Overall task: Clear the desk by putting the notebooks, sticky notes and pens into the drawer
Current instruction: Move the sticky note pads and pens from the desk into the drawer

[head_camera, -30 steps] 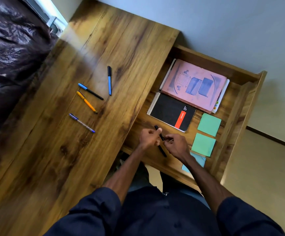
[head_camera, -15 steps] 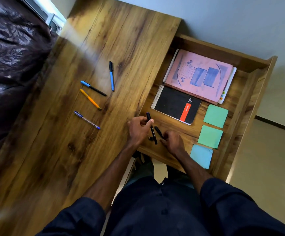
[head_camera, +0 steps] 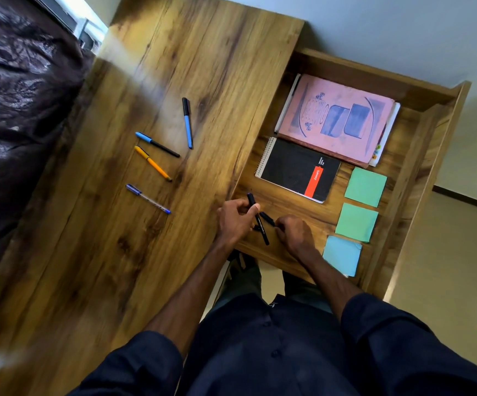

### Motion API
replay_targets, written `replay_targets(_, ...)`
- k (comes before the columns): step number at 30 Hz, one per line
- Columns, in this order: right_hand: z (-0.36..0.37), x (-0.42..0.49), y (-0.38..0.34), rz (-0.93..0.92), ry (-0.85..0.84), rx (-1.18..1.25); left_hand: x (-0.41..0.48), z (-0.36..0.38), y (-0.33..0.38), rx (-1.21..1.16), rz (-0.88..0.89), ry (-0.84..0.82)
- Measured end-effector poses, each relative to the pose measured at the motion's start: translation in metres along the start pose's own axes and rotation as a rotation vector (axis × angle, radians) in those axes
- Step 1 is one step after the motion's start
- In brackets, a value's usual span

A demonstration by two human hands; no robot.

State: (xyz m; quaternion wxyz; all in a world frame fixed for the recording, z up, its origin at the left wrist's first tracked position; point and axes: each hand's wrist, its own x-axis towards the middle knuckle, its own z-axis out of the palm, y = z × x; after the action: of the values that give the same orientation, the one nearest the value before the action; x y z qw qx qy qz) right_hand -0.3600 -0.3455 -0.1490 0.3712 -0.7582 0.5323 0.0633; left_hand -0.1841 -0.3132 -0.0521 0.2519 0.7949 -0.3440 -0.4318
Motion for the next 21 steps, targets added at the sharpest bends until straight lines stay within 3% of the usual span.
replay_targets(15,0.001,-0.001,0.005,-0.105,-0.058,-0.029,0.007,0.011,-0.02,-0.037,-0.108,-0.03)
replay_targets(18,-0.002,0.0,0.005,-0.079,0.011,0.084,0.012,0.016,-0.026,-0.113,-0.162,-0.044)
replay_targets(21,-0.017,0.0,0.001,-0.015,0.068,0.359,0.018,0.022,-0.022,-0.218,-0.253,-0.04)
